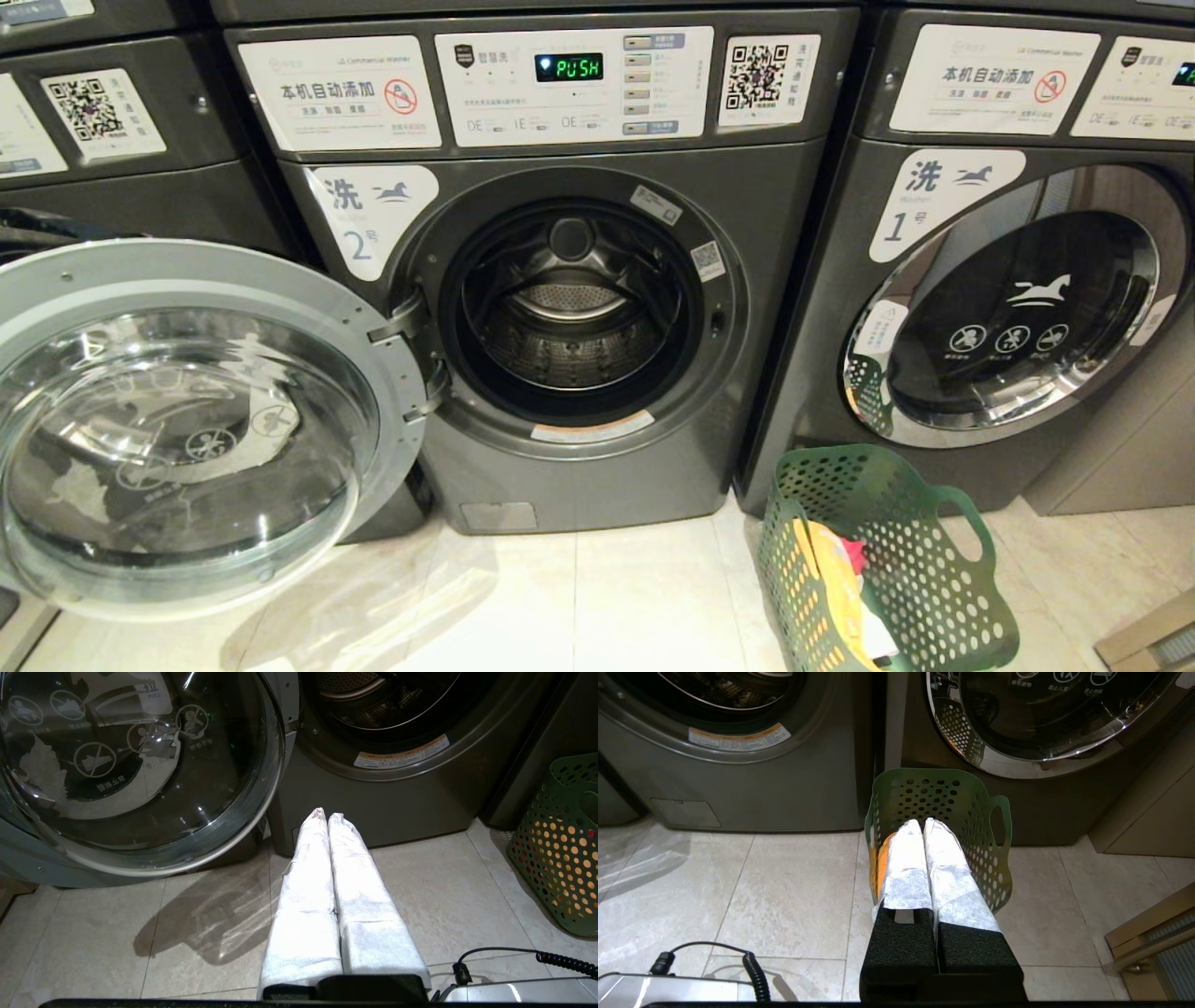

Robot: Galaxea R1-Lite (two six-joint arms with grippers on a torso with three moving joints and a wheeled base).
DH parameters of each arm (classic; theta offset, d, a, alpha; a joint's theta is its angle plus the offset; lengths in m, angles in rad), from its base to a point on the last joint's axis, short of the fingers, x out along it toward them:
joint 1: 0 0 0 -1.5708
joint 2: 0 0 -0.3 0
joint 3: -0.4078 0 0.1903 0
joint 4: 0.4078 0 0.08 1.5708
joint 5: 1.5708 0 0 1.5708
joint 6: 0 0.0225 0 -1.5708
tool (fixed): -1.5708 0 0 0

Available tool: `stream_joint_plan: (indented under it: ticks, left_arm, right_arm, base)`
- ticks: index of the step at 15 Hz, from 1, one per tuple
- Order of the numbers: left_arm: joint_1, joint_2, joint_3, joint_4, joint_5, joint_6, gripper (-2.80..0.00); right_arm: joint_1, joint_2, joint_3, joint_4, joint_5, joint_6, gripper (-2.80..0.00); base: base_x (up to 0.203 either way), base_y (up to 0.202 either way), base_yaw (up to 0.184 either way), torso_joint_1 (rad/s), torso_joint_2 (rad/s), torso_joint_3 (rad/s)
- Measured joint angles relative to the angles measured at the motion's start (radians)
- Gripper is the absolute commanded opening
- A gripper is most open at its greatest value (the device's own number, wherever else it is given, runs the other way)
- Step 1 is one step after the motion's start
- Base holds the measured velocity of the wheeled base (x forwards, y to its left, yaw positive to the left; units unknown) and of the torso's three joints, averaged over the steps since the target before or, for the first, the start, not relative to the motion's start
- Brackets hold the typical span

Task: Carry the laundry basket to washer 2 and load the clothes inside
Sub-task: Place the clothes into the washing machine

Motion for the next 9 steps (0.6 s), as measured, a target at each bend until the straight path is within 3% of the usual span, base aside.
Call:
stream_joint_plan:
  ticks: [2,9]
  left_arm:
    - [0.000,0.000,0.000,0.000,0.000,0.000,-2.80]
    - [0.000,0.000,0.000,-0.001,0.000,-0.002,-2.80]
  right_arm:
    - [0.000,0.000,0.000,0.000,-0.005,0.008,-2.80]
    - [0.000,0.000,-0.001,0.001,-0.006,0.011,-2.80]
  base:
    - [0.047,0.000,-0.001,0.001,0.00,0.001]
    - [0.193,0.000,-0.001,0.004,0.00,0.002]
